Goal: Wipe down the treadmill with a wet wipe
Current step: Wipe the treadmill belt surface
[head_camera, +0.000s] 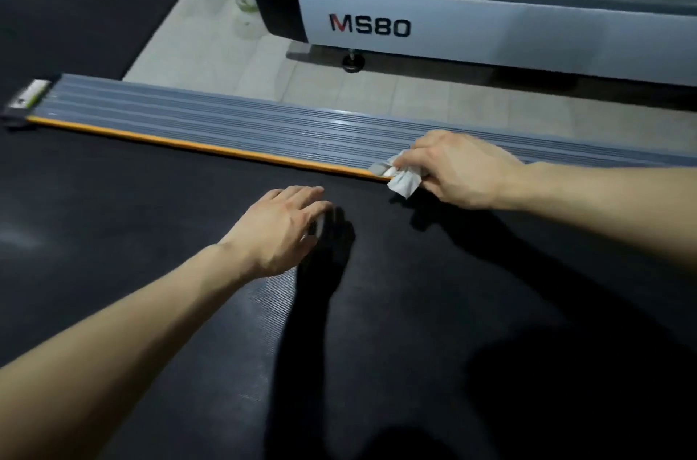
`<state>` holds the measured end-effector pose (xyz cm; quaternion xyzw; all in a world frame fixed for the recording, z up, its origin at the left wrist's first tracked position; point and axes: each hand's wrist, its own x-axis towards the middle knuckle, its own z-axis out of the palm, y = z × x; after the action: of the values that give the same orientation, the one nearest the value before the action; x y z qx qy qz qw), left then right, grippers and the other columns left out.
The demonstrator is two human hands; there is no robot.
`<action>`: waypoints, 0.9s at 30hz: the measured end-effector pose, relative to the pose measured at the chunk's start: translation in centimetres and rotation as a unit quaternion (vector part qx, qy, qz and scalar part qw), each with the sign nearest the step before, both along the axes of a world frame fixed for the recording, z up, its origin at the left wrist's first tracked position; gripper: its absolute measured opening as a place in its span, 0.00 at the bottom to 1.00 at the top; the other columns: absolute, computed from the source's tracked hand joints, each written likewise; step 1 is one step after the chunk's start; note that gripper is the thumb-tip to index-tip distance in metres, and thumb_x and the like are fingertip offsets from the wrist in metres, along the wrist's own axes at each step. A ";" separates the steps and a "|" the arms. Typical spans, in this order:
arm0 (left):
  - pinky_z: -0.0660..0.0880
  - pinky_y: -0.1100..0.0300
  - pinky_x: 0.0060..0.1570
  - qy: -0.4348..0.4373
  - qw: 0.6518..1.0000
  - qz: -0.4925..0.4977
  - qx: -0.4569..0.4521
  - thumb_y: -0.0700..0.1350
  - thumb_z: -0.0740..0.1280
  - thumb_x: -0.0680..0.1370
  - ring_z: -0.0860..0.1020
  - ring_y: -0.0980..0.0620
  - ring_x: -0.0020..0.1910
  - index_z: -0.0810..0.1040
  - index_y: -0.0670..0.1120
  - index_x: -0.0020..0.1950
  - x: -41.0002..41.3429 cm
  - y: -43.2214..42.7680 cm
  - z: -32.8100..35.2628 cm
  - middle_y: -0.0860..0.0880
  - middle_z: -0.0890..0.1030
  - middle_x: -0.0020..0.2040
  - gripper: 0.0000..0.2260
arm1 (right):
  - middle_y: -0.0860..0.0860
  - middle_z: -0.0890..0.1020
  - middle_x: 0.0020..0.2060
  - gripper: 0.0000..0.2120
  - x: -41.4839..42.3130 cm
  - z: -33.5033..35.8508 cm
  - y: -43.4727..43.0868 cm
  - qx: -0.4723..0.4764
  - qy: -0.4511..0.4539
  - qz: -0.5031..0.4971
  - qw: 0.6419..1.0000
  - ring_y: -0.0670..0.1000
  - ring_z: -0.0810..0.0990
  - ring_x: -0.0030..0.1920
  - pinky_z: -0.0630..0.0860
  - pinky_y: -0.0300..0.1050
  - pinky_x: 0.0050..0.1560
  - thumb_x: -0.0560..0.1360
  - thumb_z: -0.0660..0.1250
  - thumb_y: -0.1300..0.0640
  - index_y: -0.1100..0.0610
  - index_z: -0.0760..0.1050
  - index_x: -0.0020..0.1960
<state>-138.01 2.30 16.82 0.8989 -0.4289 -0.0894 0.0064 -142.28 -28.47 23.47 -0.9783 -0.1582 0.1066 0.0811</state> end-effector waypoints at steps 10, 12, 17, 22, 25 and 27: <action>0.73 0.47 0.72 -0.054 0.992 0.069 0.092 0.56 0.70 0.79 0.73 0.43 0.75 0.74 0.52 0.77 -2.6 11.4 6.7 0.46 0.72 0.80 0.27 | 0.49 0.83 0.56 0.17 7.5 0.2 9.1 0.067 -0.039 0.116 0.990 0.56 0.79 0.63 0.79 0.58 0.62 0.78 0.70 0.57 0.47 0.80 0.66; 0.73 0.46 0.71 -0.062 0.988 0.069 0.125 0.55 0.71 0.78 0.74 0.42 0.75 0.75 0.51 0.76 -3.2 13.2 8.5 0.45 0.72 0.80 0.27 | 0.49 0.84 0.55 0.17 8.0 0.3 10.5 0.083 -0.053 0.141 0.985 0.56 0.80 0.61 0.79 0.58 0.60 0.77 0.72 0.57 0.47 0.80 0.64; 0.77 0.44 0.67 -0.093 0.980 0.053 0.165 0.51 0.76 0.75 0.78 0.40 0.70 0.79 0.48 0.72 -3.1 16.8 13.8 0.42 0.75 0.77 0.25 | 0.51 0.84 0.56 0.19 8.7 0.9 13.5 0.113 -0.062 0.143 0.981 0.58 0.79 0.61 0.79 0.59 0.61 0.75 0.71 0.57 0.47 0.80 0.65; 0.77 0.45 0.68 -0.097 0.973 0.074 0.197 0.51 0.74 0.77 0.77 0.40 0.71 0.78 0.48 0.72 0.2 21.4 14.3 0.43 0.75 0.77 0.24 | 0.48 0.83 0.56 0.22 10.0 0.7 15.8 0.133 -0.088 0.161 0.974 0.54 0.78 0.61 0.79 0.57 0.63 0.76 0.72 0.56 0.48 0.79 0.69; 0.77 0.46 0.67 -0.089 0.971 0.085 0.205 0.53 0.74 0.76 0.78 0.40 0.70 0.79 0.49 0.72 3.0 25.3 12.1 0.43 0.76 0.76 0.24 | 0.47 0.82 0.56 0.22 11.5 -0.6 17.6 0.114 -0.098 0.174 0.973 0.53 0.78 0.60 0.79 0.56 0.62 0.76 0.73 0.55 0.48 0.79 0.69; 0.78 0.46 0.66 -0.082 0.968 0.104 0.214 0.53 0.74 0.76 0.78 0.40 0.70 0.78 0.49 0.73 4.9 28.6 10.1 0.42 0.76 0.76 0.26 | 0.45 0.81 0.56 0.20 13.2 -1.4 19.8 0.096 -0.080 0.188 0.974 0.52 0.78 0.60 0.79 0.56 0.61 0.77 0.73 0.54 0.46 0.79 0.68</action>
<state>-133.09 30.91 26.91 0.9235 -0.3026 -0.1037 -0.2117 -129.08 -8.62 22.03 -0.9242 -0.3545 0.0253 0.1399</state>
